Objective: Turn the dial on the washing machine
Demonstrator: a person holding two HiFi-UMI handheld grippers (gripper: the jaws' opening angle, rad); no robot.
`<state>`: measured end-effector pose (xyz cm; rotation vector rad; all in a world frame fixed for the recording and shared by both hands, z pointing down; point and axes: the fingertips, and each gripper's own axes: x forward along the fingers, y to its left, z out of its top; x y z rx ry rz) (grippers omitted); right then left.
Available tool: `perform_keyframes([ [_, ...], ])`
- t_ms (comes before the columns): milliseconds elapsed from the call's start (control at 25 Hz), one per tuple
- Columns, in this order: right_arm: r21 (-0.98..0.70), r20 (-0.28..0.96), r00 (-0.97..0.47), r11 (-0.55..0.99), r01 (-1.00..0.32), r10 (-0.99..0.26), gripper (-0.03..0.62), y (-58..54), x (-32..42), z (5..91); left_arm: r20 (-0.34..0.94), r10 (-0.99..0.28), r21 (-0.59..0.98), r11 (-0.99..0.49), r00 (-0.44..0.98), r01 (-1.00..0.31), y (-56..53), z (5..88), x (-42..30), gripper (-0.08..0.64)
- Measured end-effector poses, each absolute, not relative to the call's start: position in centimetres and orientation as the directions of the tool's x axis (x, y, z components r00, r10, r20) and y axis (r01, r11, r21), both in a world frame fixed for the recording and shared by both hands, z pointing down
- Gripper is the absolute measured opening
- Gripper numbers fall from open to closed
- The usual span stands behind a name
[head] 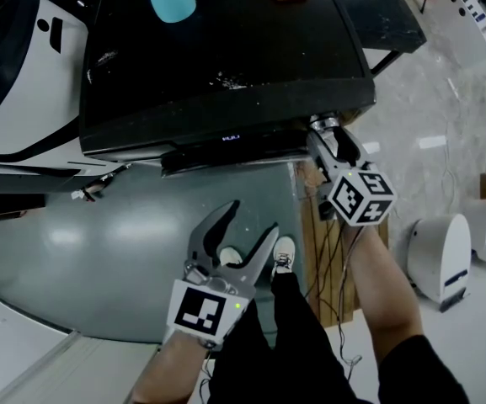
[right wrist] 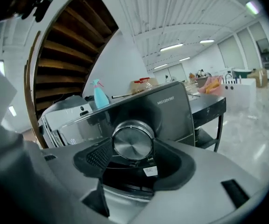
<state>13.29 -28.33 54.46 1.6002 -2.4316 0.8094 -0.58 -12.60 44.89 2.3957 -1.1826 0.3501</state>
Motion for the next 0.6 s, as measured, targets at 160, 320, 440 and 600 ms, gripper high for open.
perform_keyframes([
  [160, -0.518, 0.342, -0.465, 0.249, -0.818, -0.817, 0.273, -28.38, 13.36, 54.46, 0.409, -0.685, 0.274, -0.539, 0.603, -0.797, -12.51, 44.85, -0.38, 0.249],
  [320, -0.469, 0.349, -0.452, 0.265, -0.843, -0.821, 0.275, -28.42, 13.38, 54.33, 0.409, -0.683, 0.273, -0.541, 0.605, -0.795, -12.49, 44.80, -0.20, 0.247],
  [440, -0.405, 0.358, -0.437, 0.284, -0.869, -0.825, 0.284, -28.36, 13.52, 54.09, 0.409, -0.681, 0.273, -0.544, 0.608, -0.793, -12.36, 44.70, 0.06, 0.248],
  [600, -0.327, 0.368, -0.430, 0.318, -0.890, -0.824, 0.296, -28.17, 13.66, 53.79, 0.407, -0.678, 0.274, -0.549, 0.612, -0.790, -12.22, 44.55, 0.37, 0.249],
])
